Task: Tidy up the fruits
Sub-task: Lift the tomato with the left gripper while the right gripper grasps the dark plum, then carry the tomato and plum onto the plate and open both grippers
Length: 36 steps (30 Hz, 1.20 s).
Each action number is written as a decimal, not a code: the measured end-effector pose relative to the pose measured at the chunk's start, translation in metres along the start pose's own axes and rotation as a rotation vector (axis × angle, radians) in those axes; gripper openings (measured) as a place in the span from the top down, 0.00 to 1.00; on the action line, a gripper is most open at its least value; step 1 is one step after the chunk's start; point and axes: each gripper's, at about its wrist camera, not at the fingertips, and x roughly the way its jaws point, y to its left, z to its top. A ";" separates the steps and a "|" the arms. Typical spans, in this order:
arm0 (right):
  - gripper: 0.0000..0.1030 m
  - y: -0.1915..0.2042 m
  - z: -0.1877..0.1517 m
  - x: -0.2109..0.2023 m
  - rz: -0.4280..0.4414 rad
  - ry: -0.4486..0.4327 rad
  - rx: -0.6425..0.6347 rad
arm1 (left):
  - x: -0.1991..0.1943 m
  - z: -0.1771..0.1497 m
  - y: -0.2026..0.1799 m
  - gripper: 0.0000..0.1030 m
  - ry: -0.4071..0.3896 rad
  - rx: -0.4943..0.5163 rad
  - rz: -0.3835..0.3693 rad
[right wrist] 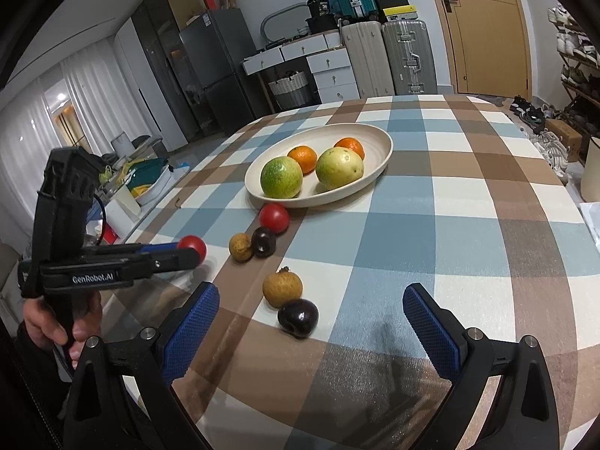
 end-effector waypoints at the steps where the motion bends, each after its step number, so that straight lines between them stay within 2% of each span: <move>1: 0.02 0.001 -0.001 0.000 -0.002 0.000 -0.006 | 0.000 0.000 0.000 0.72 -0.001 0.000 -0.001; 4: 0.03 0.008 -0.002 0.001 -0.017 -0.004 -0.040 | -0.002 0.000 -0.002 0.72 -0.004 -0.002 -0.001; 7: 0.08 0.015 -0.004 0.004 -0.032 0.007 -0.092 | -0.004 -0.001 -0.002 0.72 -0.007 -0.005 -0.004; 16: 0.29 0.021 -0.009 0.017 -0.046 0.069 -0.134 | -0.007 -0.001 0.002 0.72 -0.004 -0.022 -0.007; 18: 0.41 0.021 -0.010 0.020 -0.045 0.084 -0.140 | -0.007 -0.001 0.003 0.72 -0.006 -0.024 -0.007; 22: 0.59 0.024 -0.013 0.025 -0.064 0.102 -0.168 | -0.008 0.000 0.006 0.72 -0.009 -0.027 -0.006; 24: 0.73 0.024 -0.014 0.026 -0.064 0.112 -0.166 | -0.010 0.001 0.008 0.72 -0.014 -0.031 -0.005; 29: 0.74 0.021 -0.011 0.023 -0.044 0.112 -0.145 | -0.016 0.005 0.012 0.72 -0.034 -0.040 0.000; 36: 0.74 0.009 0.004 0.011 0.000 0.059 -0.075 | -0.025 0.013 0.013 0.72 -0.058 -0.038 0.001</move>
